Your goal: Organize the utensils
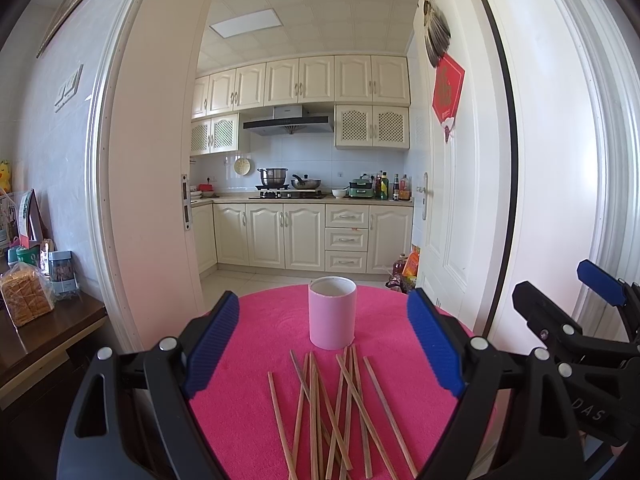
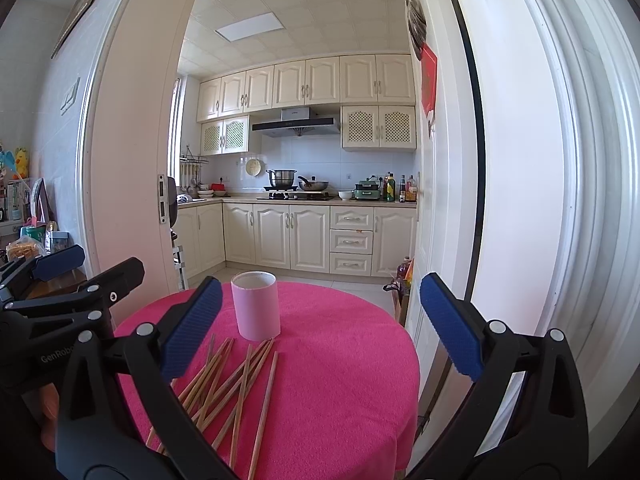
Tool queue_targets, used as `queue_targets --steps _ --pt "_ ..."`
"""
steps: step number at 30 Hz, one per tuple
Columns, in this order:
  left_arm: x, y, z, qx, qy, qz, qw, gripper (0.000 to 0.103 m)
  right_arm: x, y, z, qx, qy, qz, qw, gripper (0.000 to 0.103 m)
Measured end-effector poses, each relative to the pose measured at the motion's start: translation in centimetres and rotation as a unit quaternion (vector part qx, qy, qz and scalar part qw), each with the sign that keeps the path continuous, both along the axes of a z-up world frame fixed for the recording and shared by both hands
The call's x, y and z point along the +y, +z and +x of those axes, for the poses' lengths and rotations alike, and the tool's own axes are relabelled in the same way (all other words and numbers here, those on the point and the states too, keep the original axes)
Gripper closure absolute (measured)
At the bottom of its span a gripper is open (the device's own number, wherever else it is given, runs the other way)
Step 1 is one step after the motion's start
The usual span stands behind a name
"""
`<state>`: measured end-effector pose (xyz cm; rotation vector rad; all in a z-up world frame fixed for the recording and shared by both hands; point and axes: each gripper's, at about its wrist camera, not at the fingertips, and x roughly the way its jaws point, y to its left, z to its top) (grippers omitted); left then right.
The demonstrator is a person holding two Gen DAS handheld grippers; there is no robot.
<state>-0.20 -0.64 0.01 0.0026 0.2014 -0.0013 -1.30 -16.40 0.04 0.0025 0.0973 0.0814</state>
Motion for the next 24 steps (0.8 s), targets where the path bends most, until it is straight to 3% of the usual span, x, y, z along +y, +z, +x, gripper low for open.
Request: queue_targets --steps 24 --pt "0.14 -0.2 0.24 0.0 0.0 0.002 1.0 0.019 -0.25 0.12 0.04 0.001 0.0 0.002 1.0 0.006"
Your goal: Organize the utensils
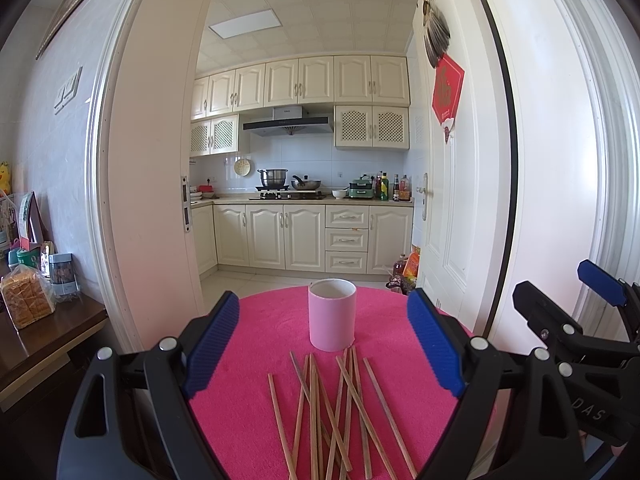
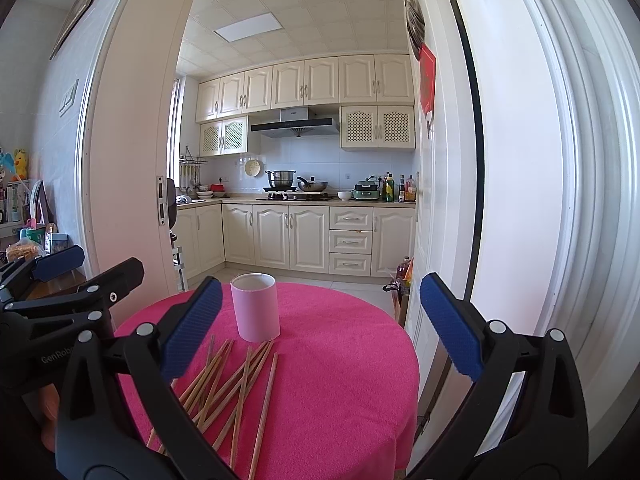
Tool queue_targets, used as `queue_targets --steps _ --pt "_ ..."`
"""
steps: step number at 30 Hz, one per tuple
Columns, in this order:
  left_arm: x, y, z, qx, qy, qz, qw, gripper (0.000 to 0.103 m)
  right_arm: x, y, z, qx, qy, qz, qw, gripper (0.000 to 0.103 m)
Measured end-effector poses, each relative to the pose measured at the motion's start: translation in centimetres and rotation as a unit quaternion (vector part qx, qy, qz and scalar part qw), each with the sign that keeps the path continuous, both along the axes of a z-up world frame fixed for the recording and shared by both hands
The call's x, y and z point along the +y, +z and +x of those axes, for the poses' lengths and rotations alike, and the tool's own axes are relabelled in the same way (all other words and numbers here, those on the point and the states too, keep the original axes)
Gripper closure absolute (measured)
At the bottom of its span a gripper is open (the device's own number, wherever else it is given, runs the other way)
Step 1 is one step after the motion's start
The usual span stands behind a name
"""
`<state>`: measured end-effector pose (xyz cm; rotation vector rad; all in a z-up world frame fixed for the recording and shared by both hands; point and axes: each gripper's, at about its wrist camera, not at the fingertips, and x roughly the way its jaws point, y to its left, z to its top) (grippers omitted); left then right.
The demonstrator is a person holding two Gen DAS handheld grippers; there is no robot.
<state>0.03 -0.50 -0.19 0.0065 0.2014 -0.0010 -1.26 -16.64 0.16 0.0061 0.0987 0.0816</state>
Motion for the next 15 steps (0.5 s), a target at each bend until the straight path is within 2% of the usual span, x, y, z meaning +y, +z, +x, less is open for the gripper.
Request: queue_targets --steps 15 --pt "0.36 0.46 0.24 0.003 0.004 0.004 1.0 0.019 0.74 0.76 0.77 0.007 0.001 -0.001 1.0 0.006"
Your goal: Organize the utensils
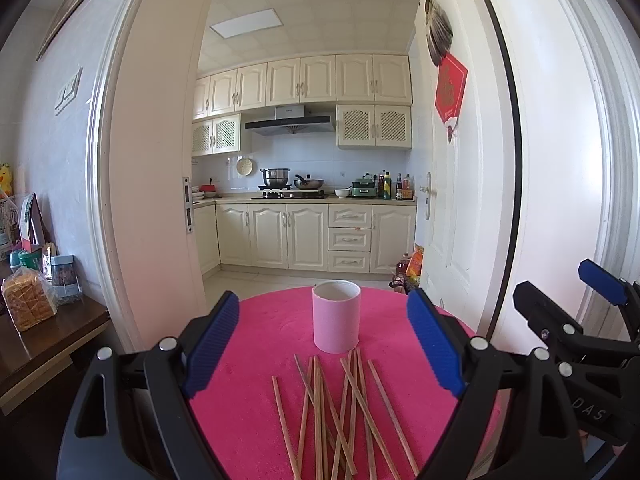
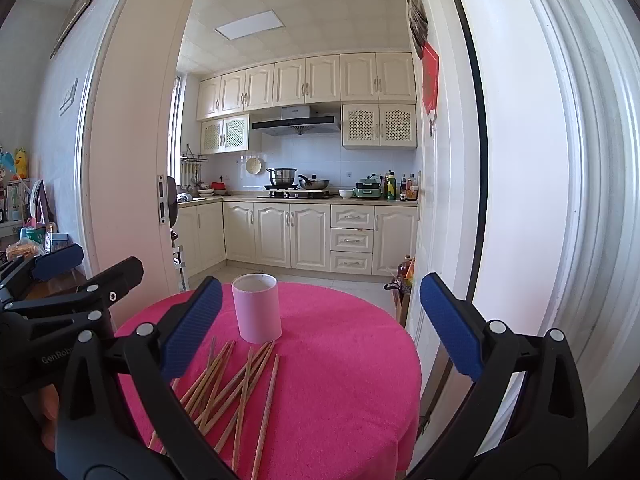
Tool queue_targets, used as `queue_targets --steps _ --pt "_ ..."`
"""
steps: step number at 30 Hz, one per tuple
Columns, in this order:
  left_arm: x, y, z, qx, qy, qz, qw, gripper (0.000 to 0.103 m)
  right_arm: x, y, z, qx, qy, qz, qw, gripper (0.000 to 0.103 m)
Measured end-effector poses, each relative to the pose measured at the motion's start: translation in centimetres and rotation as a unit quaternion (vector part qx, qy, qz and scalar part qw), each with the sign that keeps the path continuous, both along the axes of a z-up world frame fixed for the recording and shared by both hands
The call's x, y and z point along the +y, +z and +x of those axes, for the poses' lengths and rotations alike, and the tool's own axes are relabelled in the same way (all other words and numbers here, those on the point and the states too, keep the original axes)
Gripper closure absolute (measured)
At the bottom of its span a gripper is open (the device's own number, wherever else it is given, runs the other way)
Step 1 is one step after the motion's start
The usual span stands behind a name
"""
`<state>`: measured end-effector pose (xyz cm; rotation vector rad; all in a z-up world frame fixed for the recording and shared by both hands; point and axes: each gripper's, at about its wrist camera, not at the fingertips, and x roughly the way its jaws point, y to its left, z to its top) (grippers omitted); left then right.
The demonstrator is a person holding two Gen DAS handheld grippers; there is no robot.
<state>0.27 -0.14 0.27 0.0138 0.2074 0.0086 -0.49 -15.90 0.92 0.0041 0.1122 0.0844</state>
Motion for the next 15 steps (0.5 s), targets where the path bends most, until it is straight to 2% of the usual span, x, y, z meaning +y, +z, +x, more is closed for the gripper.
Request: queue_targets --steps 15 --pt "1.2 -0.6 2.4 0.019 0.006 0.003 0.9998 0.019 1.5 0.2 3.1 0.025 0.006 -0.005 1.0 0.006"
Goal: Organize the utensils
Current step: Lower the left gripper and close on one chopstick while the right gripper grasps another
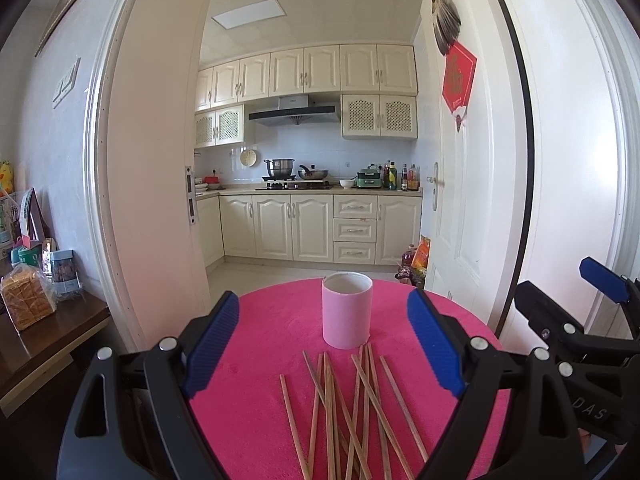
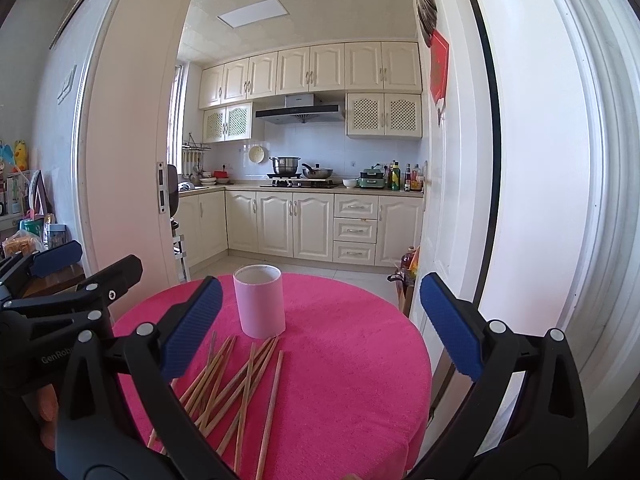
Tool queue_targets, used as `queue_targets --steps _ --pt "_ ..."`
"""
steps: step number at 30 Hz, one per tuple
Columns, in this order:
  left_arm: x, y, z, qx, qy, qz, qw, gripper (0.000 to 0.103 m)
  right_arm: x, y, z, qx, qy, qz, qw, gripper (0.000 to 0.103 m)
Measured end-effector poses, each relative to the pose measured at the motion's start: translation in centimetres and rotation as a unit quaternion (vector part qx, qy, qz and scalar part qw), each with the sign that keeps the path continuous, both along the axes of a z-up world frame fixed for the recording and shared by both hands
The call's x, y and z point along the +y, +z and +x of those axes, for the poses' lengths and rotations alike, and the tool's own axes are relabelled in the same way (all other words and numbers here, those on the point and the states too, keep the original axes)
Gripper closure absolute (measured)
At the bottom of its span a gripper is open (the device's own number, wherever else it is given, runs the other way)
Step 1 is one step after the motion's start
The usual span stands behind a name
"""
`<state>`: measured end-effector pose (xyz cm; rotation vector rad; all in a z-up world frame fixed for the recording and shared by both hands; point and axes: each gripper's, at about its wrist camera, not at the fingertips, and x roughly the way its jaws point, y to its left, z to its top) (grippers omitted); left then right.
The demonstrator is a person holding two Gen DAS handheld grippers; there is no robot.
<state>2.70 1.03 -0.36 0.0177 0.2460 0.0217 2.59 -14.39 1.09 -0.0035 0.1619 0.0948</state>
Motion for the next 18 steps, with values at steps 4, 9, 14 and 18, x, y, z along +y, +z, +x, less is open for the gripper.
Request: queue_targets --steps 4,9,14,18 --pt "0.5 -0.3 1.1 0.013 -0.001 0.002 0.9999 0.019 0.3 -0.3 1.4 0.026 0.012 0.007 1.0 0.006" --pt "1.4 -0.8 3.2 0.053 -0.015 -0.002 0.9985 0.019 0.6 -0.9 3.8 0.066 0.024 0.008 0.998 0.006" --pt "2.8 -2.9 6.3 0.142 -0.027 -0.01 0.9894 0.019 1.4 -2.6 6.5 0.12 0.031 -0.004 0.992 0.006" --pt "4.9 -5.9 9.0 0.235 -0.011 -0.029 0.9714 0.019 1.7 -4.5 8.5 0.166 0.031 -0.025 0.985 0.006"
